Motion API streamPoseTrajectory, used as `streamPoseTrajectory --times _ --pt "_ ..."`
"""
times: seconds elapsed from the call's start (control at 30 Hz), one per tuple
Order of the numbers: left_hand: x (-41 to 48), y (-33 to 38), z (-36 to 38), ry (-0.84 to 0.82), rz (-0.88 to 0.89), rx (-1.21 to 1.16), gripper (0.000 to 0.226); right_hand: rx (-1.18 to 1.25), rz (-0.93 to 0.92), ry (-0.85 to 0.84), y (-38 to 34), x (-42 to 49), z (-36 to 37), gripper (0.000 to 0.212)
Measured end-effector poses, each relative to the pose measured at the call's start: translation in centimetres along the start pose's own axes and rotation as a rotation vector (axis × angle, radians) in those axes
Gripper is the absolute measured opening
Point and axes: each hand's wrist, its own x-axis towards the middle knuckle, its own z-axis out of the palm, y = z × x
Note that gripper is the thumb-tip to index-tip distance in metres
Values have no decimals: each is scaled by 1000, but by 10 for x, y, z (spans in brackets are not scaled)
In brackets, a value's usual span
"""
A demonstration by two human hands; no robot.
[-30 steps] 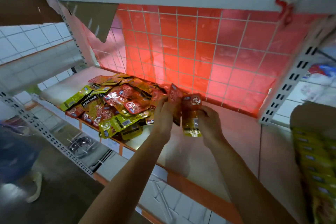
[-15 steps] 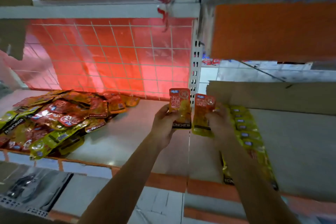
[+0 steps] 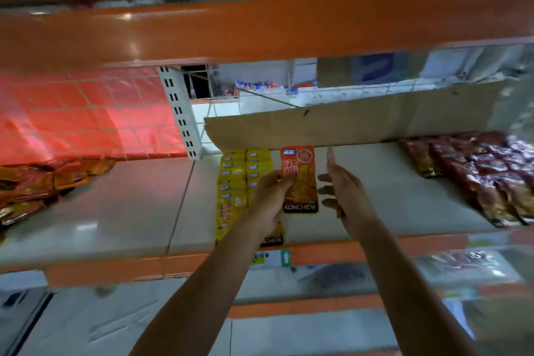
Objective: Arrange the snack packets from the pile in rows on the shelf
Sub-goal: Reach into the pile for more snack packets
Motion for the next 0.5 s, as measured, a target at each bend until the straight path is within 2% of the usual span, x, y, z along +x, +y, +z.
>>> streamPoseTrajectory --times 0.07,0.13,0.27,0.4,0.5 --pt "-2 -11 32 -10 -16 -2 19 50 37 23 -3 -2 -32 44" --pt "-6 -18 61 -22 -23 -23 15 131 36 44 -2 -7 -64 38" --pt "-11 -26 108 -42 -58 -21 12 126 15 100 1 -13 -119 23" --pt "-6 -31 138 -65 -66 93 14 115 4 180 -4 -8 -151 24" --pt "7 -33 153 -91 -47 175 4 100 -2 251 -4 -2 -172 18"
